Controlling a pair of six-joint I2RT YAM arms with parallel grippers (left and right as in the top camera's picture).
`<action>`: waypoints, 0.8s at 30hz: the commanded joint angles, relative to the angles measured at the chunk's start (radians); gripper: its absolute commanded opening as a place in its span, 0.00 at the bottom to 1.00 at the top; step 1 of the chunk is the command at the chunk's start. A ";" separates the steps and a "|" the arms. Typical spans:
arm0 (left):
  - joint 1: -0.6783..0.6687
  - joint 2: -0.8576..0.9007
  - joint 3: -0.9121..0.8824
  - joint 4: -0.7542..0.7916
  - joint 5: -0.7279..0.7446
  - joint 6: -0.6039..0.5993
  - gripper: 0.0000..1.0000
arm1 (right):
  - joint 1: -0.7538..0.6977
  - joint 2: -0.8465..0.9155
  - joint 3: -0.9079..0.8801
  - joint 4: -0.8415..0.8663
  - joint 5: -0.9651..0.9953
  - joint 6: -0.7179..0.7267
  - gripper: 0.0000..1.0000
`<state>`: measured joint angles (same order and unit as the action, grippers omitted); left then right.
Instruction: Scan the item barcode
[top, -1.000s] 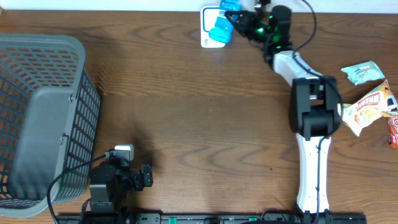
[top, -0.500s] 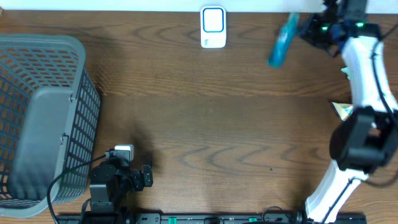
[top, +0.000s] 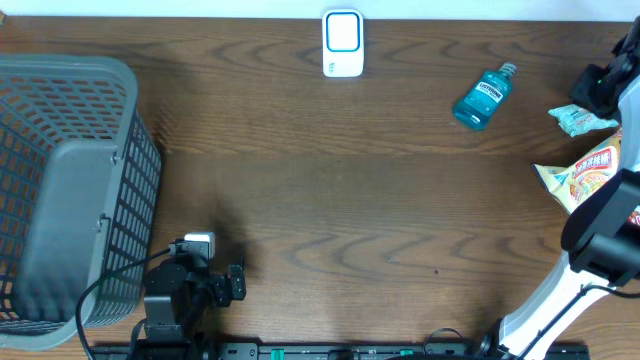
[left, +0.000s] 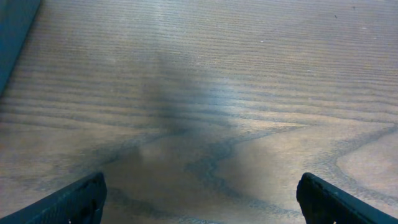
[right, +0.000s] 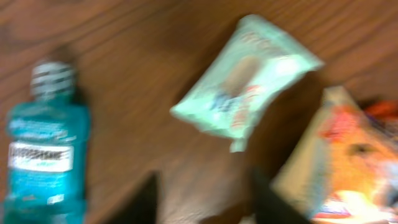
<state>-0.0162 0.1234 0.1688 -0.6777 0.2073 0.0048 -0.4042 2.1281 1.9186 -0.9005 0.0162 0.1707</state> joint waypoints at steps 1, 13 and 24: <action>0.000 -0.002 -0.005 -0.012 0.001 0.010 0.98 | 0.074 0.002 -0.004 0.002 -0.169 0.011 0.65; 0.000 -0.002 -0.005 -0.012 0.001 0.010 0.98 | 0.409 0.107 -0.004 0.031 0.367 0.316 0.99; 0.000 -0.002 -0.005 -0.012 0.001 0.010 0.98 | 0.462 0.262 -0.004 0.033 0.504 0.526 0.99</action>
<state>-0.0162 0.1234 0.1688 -0.6777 0.2073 0.0048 0.0738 2.3642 1.9156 -0.8669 0.4519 0.6014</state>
